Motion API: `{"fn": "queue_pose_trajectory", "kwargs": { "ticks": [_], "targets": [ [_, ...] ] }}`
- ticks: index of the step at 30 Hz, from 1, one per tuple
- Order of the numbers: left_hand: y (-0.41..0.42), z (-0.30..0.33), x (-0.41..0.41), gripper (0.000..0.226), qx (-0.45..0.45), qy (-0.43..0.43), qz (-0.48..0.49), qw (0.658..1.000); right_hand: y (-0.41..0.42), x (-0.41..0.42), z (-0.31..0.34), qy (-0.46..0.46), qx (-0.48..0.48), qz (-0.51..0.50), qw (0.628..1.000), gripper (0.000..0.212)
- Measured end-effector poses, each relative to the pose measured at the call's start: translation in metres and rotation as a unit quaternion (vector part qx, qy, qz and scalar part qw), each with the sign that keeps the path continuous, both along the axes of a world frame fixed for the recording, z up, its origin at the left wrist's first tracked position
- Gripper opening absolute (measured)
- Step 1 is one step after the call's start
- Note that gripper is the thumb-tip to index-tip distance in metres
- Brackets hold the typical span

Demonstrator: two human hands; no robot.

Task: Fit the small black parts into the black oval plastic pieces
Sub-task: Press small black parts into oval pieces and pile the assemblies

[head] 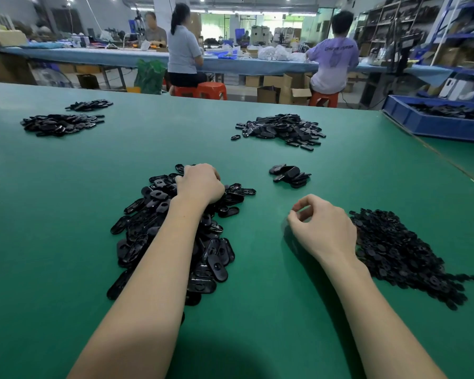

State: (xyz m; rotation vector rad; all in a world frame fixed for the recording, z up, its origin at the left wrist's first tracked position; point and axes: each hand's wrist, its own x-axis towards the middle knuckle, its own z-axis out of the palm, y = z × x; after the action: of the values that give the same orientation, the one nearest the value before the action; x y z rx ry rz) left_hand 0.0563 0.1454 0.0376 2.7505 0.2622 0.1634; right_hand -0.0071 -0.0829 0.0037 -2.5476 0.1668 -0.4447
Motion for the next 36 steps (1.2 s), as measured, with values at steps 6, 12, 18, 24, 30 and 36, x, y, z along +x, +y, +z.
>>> {"fn": "queue_pose_trajectory", "kwargs": {
  "ticks": [6,12,18,24,30,36],
  "targets": [
    [0.0,-0.003,-0.002,0.025,-0.008,-0.005,0.015,1.0,0.005,0.0,-0.004,-0.011,0.0,0.03,0.999,0.007],
    [-0.003,-0.003,-0.002,0.015,-0.02,-0.03,0.02,0.999,0.003,0.002,-0.006,0.001,0.017,0.032,0.999,0.006],
    [-0.003,-0.001,-0.003,0.017,-0.041,-0.089,0.02,0.995,0.001,0.003,-0.004,0.013,0.032,0.041,0.999,0.005],
    [-0.006,0.002,-0.005,0.014,-0.084,-0.106,0.015,0.991,-0.002,0.001,0.0,0.023,0.059,0.049,0.997,0.004],
    [-0.036,0.012,-0.011,0.009,-0.252,-0.079,-0.074,0.962,-0.012,0.002,0.01,0.02,0.094,0.043,0.994,0.004],
    [-0.094,0.003,-0.023,0.011,-0.418,0.023,-0.16,0.894,-0.046,0.004,0.021,0.025,0.076,-0.018,0.997,0.009]
  ]
}}
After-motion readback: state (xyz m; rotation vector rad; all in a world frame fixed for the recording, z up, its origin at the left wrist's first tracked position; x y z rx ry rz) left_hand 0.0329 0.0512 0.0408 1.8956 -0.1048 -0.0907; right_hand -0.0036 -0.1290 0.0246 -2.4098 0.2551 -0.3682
